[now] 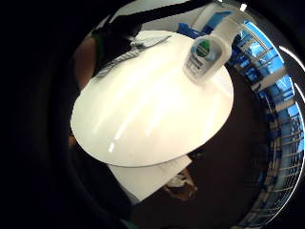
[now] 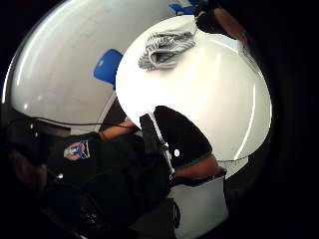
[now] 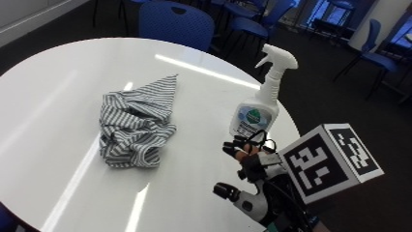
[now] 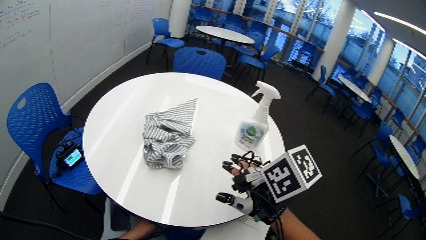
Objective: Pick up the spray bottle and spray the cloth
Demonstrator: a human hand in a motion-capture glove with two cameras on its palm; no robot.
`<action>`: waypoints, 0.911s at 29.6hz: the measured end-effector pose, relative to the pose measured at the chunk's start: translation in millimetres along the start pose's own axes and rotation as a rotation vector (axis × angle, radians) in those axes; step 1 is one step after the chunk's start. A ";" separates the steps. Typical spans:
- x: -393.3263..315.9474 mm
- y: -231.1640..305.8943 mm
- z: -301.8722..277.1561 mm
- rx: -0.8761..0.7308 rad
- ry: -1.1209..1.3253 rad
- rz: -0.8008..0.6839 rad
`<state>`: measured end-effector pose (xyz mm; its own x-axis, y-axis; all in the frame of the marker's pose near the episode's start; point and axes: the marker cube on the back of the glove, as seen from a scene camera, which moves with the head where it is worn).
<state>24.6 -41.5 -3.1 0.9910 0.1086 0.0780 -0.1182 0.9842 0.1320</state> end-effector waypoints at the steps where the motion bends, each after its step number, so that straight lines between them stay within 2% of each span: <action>1: 4.5 -5.0 0.5 0.021 -0.014 0.018; 13: 77.4 -74.7 8.0 0.296 -0.250 0.305; 21: 111.3 -101.2 -1.4 0.511 -0.131 0.512; 27: 122.2 -118.0 -7.3 0.545 -0.067 0.572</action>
<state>160.2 -143.4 -16.3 0.7633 0.5510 0.3372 -0.6393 0.5693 0.5169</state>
